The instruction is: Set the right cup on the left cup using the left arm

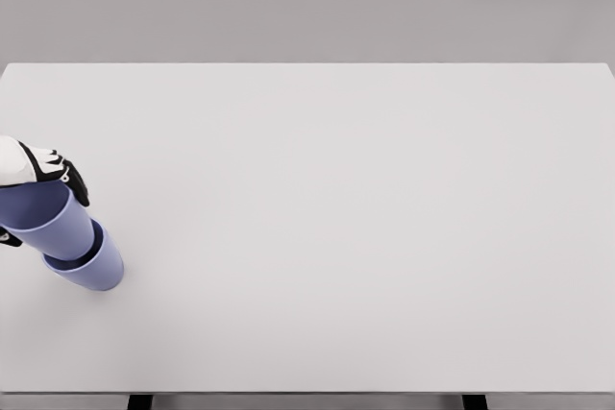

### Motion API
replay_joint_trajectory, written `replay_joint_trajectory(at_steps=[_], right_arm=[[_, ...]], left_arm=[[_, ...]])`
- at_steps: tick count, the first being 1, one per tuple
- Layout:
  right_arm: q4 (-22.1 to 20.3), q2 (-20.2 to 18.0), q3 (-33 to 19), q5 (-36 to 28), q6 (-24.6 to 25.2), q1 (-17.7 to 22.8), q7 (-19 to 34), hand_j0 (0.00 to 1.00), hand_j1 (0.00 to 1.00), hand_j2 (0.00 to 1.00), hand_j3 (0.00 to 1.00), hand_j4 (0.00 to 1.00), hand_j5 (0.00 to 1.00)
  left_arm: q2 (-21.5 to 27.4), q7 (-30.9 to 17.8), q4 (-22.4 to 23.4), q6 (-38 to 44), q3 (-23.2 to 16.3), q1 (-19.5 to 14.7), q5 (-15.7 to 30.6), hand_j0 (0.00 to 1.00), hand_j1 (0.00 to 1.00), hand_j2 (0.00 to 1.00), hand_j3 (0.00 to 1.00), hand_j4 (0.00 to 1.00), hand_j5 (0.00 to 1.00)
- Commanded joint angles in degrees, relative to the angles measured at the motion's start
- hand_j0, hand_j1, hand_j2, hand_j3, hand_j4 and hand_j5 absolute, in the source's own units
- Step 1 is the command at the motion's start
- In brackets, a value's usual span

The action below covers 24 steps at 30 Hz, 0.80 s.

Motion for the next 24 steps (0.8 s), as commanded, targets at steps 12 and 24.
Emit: replay_joint_trajectory(at_steps=[12,24], right_arm=[[0.0,0.0,0.0,0.0,0.0,0.0,0.0,1.0,1.0,1.0,1.0,1.0,1.0],[0.0,0.0,0.0,0.0,0.0,0.0,0.0,1.0,1.0,1.0,1.0,1.0,1.0]], left_arm=[[-0.8,0.1,0.1,0.1,0.2,0.4,0.0,0.5,0.5,0.5,0.5,0.5,0.5],[-0.9,0.1,0.8,0.1,0.1,0.4,-0.4,0.57,0.57,0.57,0.57,0.57,0.57]])
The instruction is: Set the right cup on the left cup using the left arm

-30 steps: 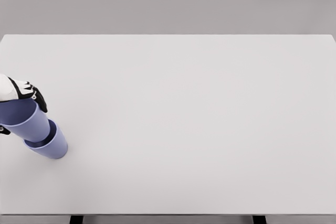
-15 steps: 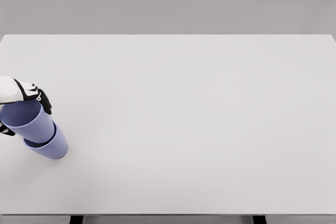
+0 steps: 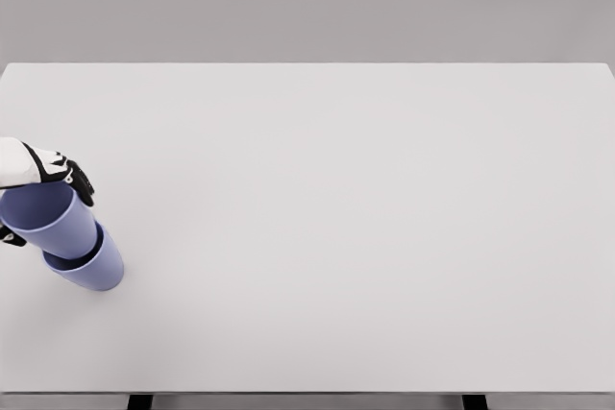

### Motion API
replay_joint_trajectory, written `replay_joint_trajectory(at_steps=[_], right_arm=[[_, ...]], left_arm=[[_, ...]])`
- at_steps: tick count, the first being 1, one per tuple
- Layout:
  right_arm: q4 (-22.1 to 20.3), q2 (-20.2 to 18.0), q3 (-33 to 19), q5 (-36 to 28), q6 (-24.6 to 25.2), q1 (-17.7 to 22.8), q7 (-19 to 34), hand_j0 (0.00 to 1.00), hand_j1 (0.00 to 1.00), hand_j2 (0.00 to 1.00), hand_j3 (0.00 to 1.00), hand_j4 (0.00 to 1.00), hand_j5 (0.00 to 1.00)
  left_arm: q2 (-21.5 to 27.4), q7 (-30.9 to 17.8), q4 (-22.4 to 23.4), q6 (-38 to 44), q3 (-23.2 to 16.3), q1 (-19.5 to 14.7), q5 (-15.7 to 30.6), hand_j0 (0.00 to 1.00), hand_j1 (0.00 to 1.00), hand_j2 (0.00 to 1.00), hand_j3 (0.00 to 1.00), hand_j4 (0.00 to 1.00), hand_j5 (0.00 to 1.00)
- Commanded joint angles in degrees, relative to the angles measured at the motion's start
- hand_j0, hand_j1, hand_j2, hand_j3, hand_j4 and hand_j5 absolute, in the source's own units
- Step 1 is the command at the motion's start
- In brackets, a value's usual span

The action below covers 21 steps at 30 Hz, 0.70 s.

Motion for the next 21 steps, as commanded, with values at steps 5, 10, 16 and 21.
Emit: replay_joint_trajectory(at_steps=[5,10,16,21], right_arm=[[0.0,0.0,0.0,0.0,0.0,0.0,0.1,1.0,1.0,1.0,1.0,1.0,1.0],[0.0,0.0,0.1,0.0,0.0,0.0,0.1,1.0,1.0,1.0,1.0,1.0,1.0],[0.0,0.0,0.1,0.0,0.0,0.0,0.0,1.0,1.0,1.0,1.0,1.0,1.0],[0.0,0.0,0.0,0.0,0.0,0.0,0.0,1.0,1.0,1.0,1.0,1.0,1.0]], left_arm=[[0.0,0.0,0.1,0.1,0.1,0.1,0.4,0.62,0.62,0.62,0.62,0.62,0.62],[0.0,0.0,0.2,0.1,0.0,0.5,0.3,0.64,0.64,0.64,0.64,0.64,0.64],[0.0,0.0,0.2,0.1,0.3,0.9,-0.2,0.89,0.89,0.89,0.89,0.89,0.89],[0.2,0.0,0.2,0.1,1.0,1.0,-0.2,0.96,0.96,0.96,0.96,0.96,0.96]])
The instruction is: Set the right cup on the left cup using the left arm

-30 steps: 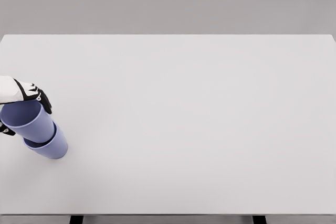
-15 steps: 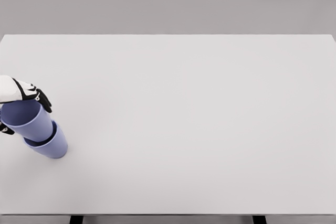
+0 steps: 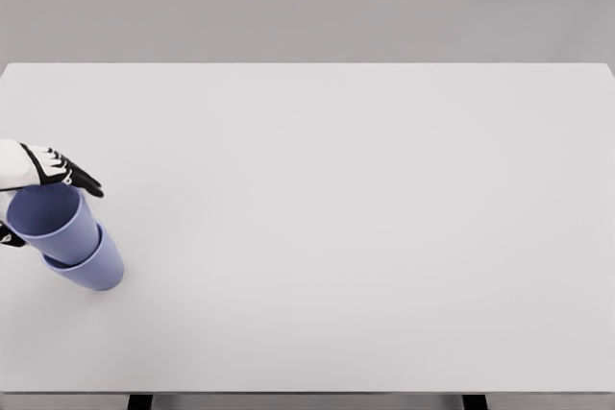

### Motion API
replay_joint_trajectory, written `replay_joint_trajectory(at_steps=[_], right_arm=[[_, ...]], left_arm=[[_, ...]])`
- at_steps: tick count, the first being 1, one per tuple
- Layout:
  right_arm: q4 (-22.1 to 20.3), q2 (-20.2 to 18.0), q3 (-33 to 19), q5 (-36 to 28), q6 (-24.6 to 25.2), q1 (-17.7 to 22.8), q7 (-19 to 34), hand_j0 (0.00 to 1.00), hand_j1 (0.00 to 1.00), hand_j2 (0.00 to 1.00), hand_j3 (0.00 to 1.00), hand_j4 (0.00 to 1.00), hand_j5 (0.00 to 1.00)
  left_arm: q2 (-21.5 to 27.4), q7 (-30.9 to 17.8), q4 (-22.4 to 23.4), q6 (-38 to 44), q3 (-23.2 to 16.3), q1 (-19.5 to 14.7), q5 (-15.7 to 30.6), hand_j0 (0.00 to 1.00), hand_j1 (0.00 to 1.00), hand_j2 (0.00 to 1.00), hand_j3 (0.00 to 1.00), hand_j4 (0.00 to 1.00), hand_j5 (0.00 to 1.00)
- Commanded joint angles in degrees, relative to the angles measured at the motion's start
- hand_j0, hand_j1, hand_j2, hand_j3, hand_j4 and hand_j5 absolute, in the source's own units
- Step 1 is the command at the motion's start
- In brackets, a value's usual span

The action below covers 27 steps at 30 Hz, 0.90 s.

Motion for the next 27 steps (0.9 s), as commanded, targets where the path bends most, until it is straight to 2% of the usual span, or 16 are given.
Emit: replay_joint_trajectory(at_steps=[1,7,9,11,14,15,16,17,19,21,24,27], right_arm=[[0.0,0.0,0.0,0.0,0.0,0.0,0.1,1.0,1.0,1.0,1.0,1.0,1.0],[0.0,0.0,0.0,0.0,0.0,0.0,0.1,1.0,1.0,1.0,1.0,1.0,1.0],[0.0,0.0,0.0,0.0,0.0,0.0,0.0,1.0,1.0,1.0,1.0,1.0,1.0],[0.0,0.0,0.0,0.0,0.0,0.0,0.1,1.0,1.0,1.0,1.0,1.0,1.0],[0.0,0.0,0.1,0.0,0.0,0.0,0.0,1.0,1.0,1.0,1.0,1.0,1.0],[0.0,0.0,0.0,0.0,0.0,0.0,0.0,1.0,1.0,1.0,1.0,1.0,1.0],[0.0,0.0,0.0,0.0,0.0,0.0,0.1,1.0,1.0,1.0,1.0,1.0,1.0],[0.0,0.0,0.1,0.0,0.0,0.0,0.0,1.0,1.0,1.0,1.0,1.0,1.0],[0.0,0.0,0.0,0.0,0.0,0.0,0.1,1.0,1.0,1.0,1.0,1.0,1.0],[0.0,0.0,0.0,0.0,0.0,0.0,0.1,1.0,1.0,1.0,1.0,1.0,1.0],[0.0,0.0,0.0,0.0,0.0,0.0,0.0,1.0,1.0,1.0,1.0,1.0,1.0],[0.0,0.0,0.0,0.0,0.0,0.0,0.1,1.0,1.0,1.0,1.0,1.0,1.0]], left_arm=[[0.2,0.0,0.0,0.1,0.3,0.0,0.4,0.98,0.98,0.98,0.98,0.98,0.98],[0.8,0.0,0.4,0.1,0.3,0.1,-0.1,1.0,1.0,1.0,1.0,1.0,1.0],[1.0,0.0,1.6,0.1,1.6,0.3,0.1,1.0,1.0,1.0,1.0,1.0,1.0],[3.4,0.0,1.9,0.1,2.0,0.1,0.3,1.0,1.0,1.0,1.0,1.0,1.0],[6.4,0.0,2.2,0.1,5.7,0.0,2.0,1.0,1.0,1.0,1.0,1.0,1.0],[6.4,-0.1,3.6,0.1,7.2,-0.1,3.2,1.0,1.0,1.0,1.0,1.0,1.0],[5.3,-0.1,4.0,0.1,8.1,-0.3,3.1,1.0,1.0,1.0,1.0,1.0,1.0],[0.4,-0.2,3.6,0.1,8.5,-0.8,2.8,1.0,1.0,1.0,1.0,1.0,1.0],[-10.6,-0.2,4.0,0.1,9.9,-4.5,2.2,1.0,1.0,1.0,1.0,1.0,1.0],[-18.0,-0.3,3.9,0.1,9.7,-8.1,0.9,1.0,1.0,1.0,1.0,1.0,1.0],[-25.5,-0.3,3.7,0.1,7.5,-9.8,0.7,1.0,1.0,1.0,1.0,1.0,1.0],[-27.4,-0.3,3.4,0.1,6.2,-9.9,0.5,1.0,1.0,1.0,1.0,1.0,1.0]])
